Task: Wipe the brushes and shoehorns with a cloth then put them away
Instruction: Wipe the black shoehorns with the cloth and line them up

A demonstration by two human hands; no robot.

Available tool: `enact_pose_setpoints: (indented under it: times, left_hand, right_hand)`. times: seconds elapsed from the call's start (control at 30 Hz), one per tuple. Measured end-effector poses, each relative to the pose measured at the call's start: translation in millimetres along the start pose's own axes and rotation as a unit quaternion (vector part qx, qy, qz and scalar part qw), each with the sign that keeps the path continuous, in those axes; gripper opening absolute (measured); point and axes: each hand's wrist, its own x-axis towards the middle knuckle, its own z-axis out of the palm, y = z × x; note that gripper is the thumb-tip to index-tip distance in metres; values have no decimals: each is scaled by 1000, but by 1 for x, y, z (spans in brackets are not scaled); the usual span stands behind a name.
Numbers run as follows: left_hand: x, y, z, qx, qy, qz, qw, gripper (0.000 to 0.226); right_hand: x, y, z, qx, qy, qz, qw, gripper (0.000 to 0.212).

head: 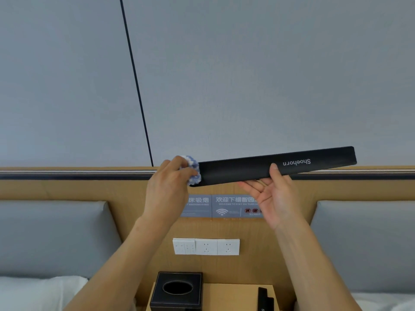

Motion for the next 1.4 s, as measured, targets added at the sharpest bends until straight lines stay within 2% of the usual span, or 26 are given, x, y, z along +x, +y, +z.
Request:
enact_pose_setpoints:
  times: [0.23,0.4,0.57,0.7,0.8,0.93,1.07,1.23,1.4]
  left_hand:
    - [1,5,5,10,20,-87,996,32]
    - [4,40,12,-13,7,-66,998,34]
    - [7,64,12,-95,-24,-2,995,27]
    - [13,60,3,-152,-48,0,987,32]
    - [14,57,-4,-187,-57,11,981,34]
    - [13,58,-7,-189,-58,17,980,33]
    - [12,58,-8,-187,-26,17,982,32]
    - [6,62,-5,-171,20,8,985,27]
    - [3,63,-2,-161,71,-16,984,21]
  right_hand:
    - [0,11,12,28,12,15,999,21]
    - [-1,23,20,23,-3,26,999,20]
    - [-6,31,18,-44,-82,26,995,35]
    - [-10,22,6,-67,-197,-5,978,47]
    - [-9,14,-2,-101,-234,-24,967,49]
    - [-8,14,-1,-124,-195,-52,972,32]
    - [-8,20,-2,-122,-109,-76,984,24]
    - [-10,27,7,-123,-32,-49,991,53]
    - [-12,27,8,-127,-54,-39,990,56]
